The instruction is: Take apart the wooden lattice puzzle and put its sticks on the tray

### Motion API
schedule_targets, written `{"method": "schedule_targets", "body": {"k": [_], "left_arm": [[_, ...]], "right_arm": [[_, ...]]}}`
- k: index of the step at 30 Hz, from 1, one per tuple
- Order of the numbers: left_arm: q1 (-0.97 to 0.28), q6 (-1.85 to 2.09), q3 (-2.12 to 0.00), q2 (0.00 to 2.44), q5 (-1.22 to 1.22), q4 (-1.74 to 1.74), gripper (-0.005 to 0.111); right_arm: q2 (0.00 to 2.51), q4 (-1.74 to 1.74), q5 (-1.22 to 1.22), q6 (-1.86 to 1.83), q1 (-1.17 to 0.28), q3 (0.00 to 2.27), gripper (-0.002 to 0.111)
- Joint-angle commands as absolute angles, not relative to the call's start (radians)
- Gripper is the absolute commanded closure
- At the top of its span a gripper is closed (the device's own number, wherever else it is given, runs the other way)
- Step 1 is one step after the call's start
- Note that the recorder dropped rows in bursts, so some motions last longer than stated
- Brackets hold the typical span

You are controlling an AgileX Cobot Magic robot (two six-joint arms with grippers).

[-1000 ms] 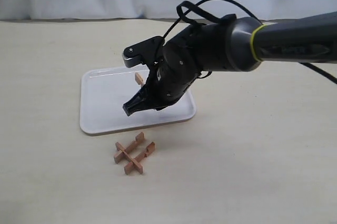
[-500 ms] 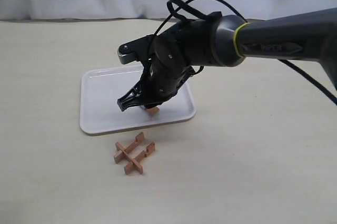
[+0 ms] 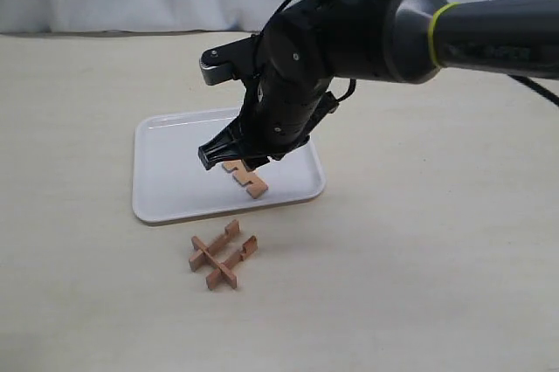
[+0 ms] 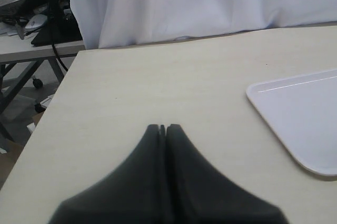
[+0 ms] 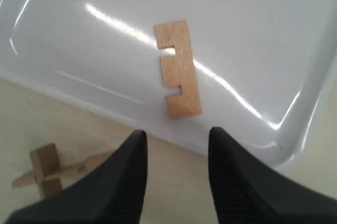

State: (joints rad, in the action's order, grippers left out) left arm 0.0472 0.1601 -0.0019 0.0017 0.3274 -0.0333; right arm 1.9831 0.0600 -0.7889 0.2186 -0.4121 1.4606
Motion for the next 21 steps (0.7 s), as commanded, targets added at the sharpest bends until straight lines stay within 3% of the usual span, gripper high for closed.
{"method": "schedule_targets", "body": {"k": [1,6,10,16,21], "left_arm": [[0.052,0.159,0.000,0.000,0.308,-0.038,0.107],[0.052,0.159,0.000,0.000,0.308,-0.038,0.107],[0.052,0.159,0.000,0.000,0.308,-0.038,0.107],[0.052,0.159,0.000,0.000,0.308,-0.038,0.107],[0.052,0.159,0.000,0.000,0.308,-0.038,0.107]], "right_arm": [[1.930,-0.069,-0.942,0.059,-0.410,1.464,0.071],[1.921,-0.405,-1.165,-0.291,-0.410,1.462,0.071],[1.921,-0.550,-1.221,-0.360,-0.426,1.435,0.071],[1.921,-0.353,-1.196,-0.353,-0.562,1.396,0.071],[1.922,0.071,-1.042,-0.059,-0.682,1.393,0.071]]}}
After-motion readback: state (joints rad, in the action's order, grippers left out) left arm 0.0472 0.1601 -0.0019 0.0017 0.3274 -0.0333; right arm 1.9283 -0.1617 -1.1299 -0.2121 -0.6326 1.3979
